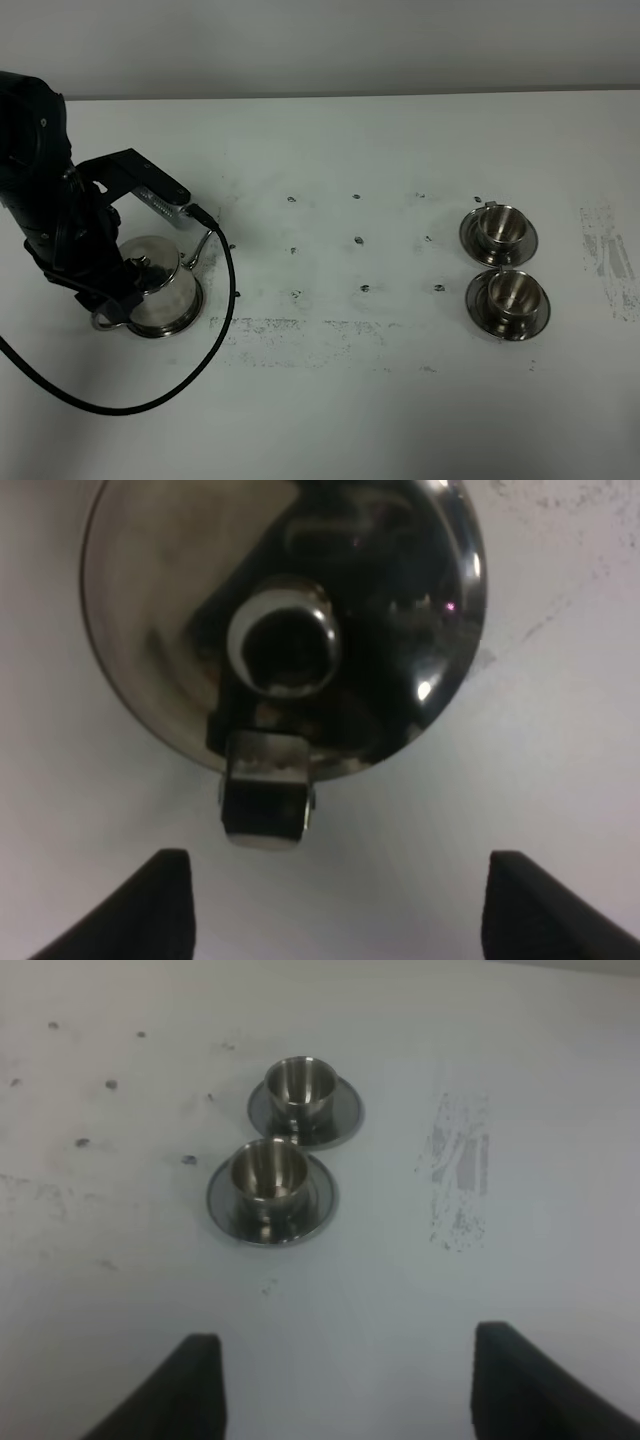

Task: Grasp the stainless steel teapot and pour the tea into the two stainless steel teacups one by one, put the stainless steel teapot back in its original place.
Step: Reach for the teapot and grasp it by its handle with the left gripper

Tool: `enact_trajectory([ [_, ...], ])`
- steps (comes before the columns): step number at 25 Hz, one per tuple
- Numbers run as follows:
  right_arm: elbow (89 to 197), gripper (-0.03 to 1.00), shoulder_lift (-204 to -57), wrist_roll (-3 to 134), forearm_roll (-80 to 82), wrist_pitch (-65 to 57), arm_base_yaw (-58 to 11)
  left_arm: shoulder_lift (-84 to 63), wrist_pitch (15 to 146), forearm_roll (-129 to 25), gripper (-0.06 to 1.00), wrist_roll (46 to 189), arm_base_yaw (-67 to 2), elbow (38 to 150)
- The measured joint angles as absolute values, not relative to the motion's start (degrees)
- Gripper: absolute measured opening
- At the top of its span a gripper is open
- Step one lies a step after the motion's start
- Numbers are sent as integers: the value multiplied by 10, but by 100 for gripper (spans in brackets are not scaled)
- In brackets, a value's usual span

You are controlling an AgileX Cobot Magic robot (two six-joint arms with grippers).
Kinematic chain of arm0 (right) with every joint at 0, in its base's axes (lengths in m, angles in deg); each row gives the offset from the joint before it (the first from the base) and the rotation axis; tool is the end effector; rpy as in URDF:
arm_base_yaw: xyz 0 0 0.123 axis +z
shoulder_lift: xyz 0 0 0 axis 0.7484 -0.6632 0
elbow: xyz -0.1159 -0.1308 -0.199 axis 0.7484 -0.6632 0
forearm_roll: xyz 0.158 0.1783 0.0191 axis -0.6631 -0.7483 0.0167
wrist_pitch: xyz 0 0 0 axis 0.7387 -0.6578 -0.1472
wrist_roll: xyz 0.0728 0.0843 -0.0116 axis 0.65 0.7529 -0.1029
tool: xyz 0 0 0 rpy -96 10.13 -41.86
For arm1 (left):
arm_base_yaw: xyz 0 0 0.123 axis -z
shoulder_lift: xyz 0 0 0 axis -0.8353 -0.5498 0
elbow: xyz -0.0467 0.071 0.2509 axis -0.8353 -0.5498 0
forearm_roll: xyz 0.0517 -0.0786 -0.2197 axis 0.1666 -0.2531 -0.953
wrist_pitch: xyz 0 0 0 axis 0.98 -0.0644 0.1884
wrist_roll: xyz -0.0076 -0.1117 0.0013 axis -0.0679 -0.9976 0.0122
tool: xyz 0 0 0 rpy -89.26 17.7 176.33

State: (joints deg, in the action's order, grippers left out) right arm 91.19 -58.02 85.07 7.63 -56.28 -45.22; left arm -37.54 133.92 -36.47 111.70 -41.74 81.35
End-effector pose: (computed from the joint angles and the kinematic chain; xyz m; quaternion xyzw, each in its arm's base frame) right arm 0.0253 0.0028 0.2577 -0.0490 0.8605 0.0072 0.5070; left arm 0.3040 -0.0776 0.1687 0.3780 0.9249 0.0191 0.0351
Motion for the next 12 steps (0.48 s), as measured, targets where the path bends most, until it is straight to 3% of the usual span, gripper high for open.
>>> enact_trajectory([
  [12, 912, 51, -580, 851, 76, -563, -452, -390, 1320, -336, 58, 1128, -417, 814],
])
